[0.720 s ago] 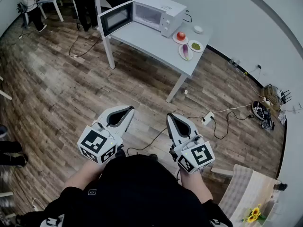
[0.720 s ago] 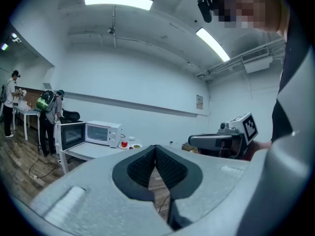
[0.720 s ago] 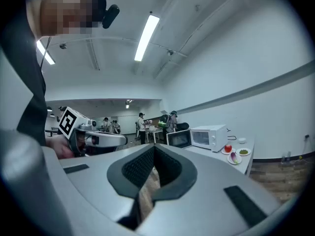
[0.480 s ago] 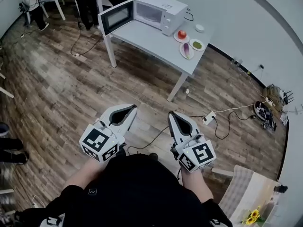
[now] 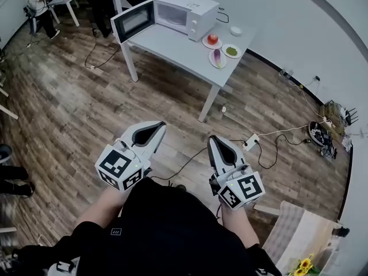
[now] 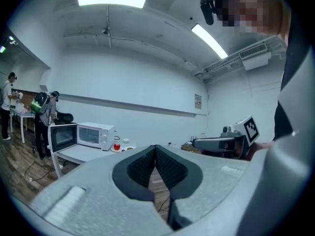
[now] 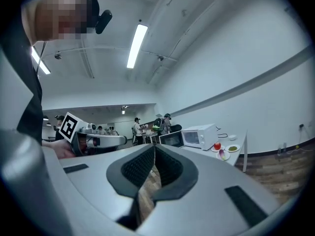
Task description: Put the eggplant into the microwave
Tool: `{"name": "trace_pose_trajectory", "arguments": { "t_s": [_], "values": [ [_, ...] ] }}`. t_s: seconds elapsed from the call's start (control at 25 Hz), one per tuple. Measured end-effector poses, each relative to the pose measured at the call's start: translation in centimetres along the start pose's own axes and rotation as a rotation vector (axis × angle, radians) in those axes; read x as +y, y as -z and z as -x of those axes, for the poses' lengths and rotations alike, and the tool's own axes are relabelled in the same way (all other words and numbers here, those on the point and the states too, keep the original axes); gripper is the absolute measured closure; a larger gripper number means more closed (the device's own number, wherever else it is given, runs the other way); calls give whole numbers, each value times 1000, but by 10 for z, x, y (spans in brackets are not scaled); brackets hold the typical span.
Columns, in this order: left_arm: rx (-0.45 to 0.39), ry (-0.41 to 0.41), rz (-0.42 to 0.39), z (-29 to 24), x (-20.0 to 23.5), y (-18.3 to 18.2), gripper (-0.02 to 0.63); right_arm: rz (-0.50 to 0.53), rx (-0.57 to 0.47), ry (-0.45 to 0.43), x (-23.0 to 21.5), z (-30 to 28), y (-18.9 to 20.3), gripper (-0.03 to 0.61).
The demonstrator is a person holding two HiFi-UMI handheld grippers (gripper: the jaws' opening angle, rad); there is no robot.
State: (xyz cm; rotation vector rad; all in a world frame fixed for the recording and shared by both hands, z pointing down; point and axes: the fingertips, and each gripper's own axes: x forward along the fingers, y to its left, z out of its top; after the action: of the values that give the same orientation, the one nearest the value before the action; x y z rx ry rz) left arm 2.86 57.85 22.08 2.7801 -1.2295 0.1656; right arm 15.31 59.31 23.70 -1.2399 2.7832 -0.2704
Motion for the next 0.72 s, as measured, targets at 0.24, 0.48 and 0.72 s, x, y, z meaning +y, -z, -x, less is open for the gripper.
{"name": "trace_pose_trajectory", "arguments": {
  "t_s": [0.24,0.48,0.72],
  "values": [
    [2,24,-13,-28,-25,-1,604,7,21,29,-32,32,5,560],
    [23,26,2,-53,-20,6,604,-22,31,97,-66,50,12,560],
    [33,73,24,-90,-17,17,604,-35,59,156,-97,57,22,560]
  ]
}}
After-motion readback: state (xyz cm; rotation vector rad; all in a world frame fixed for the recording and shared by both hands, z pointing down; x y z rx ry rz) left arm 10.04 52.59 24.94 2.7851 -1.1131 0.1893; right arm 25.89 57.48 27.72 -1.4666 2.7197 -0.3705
